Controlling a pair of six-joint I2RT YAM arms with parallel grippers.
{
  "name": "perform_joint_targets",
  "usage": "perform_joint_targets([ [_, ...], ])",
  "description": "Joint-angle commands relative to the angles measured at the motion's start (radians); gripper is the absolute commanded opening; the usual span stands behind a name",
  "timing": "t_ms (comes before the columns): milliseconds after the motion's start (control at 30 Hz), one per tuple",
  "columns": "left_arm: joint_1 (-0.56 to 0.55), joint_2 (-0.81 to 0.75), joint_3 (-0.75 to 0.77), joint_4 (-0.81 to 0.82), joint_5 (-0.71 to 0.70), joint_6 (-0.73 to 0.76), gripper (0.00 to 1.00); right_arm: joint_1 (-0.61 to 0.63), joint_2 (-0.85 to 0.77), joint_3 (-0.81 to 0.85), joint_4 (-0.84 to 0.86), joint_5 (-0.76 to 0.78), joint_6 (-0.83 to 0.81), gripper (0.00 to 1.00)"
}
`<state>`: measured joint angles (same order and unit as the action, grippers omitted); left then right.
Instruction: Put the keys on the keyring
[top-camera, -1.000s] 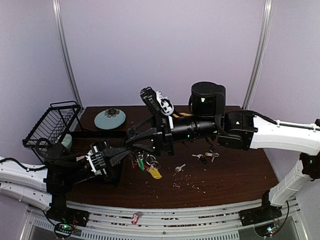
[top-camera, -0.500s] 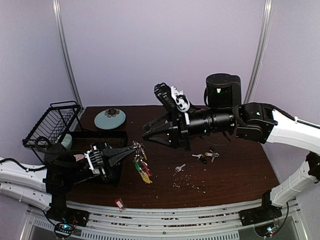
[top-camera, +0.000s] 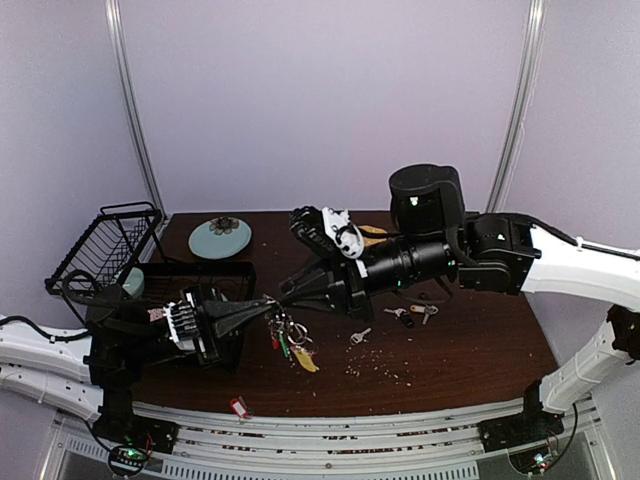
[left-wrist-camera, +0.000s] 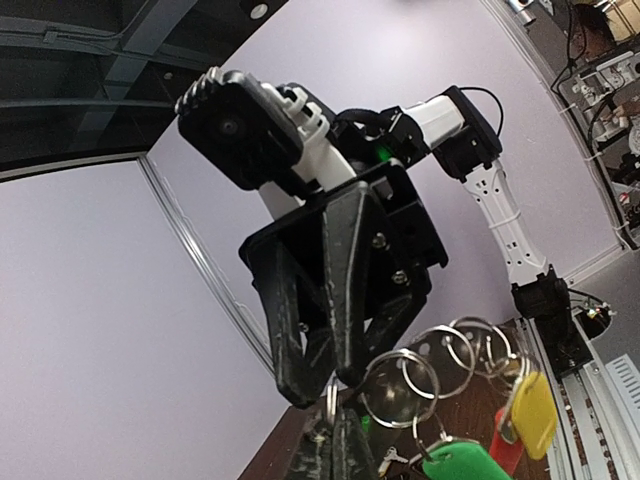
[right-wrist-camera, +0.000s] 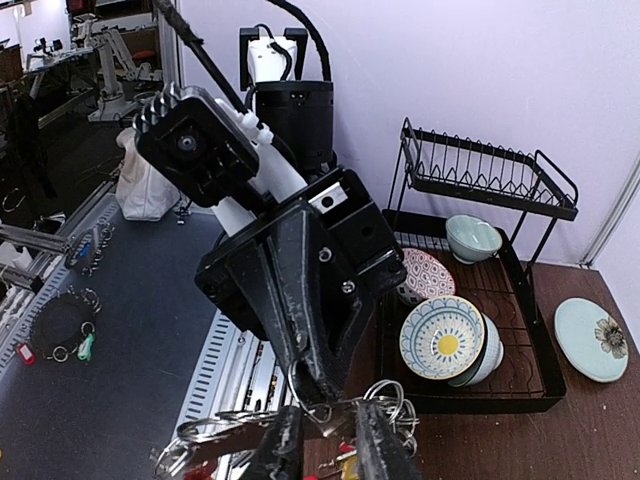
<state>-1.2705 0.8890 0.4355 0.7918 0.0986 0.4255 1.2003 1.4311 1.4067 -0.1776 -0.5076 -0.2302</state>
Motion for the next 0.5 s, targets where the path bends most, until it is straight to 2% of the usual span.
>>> perform_joint_targets([
  [0, -0.001, -0.003, 0.04, 0.06, 0.005, -0.024, 0.0, 0.006, -0.008, -0.028, 0.029, -0.017, -0.019, 0.22],
  [67, 0.0, -0.001, 0.04, 0.063, 0.012, -0.028, 0.0, 0.008, -0.006, -0.032, 0.036, -0.004, -0.022, 0.21],
  [200, 0.0, 0.004, 0.041, 0.064, 0.017, -0.034, 0.0, 0.014, 0.001, -0.027, 0.053, -0.006, -0.022, 0.14],
  [333, -0.001, 0.012, 0.044, 0.061, 0.023, -0.044, 0.0, 0.019, 0.005, -0.032, 0.07, 0.006, -0.024, 0.13],
  [467, 0.001, 0.009, 0.04, 0.075, 0.025, -0.052, 0.0, 0.022, 0.01, -0.031, 0.063, 0.011, -0.024, 0.06],
])
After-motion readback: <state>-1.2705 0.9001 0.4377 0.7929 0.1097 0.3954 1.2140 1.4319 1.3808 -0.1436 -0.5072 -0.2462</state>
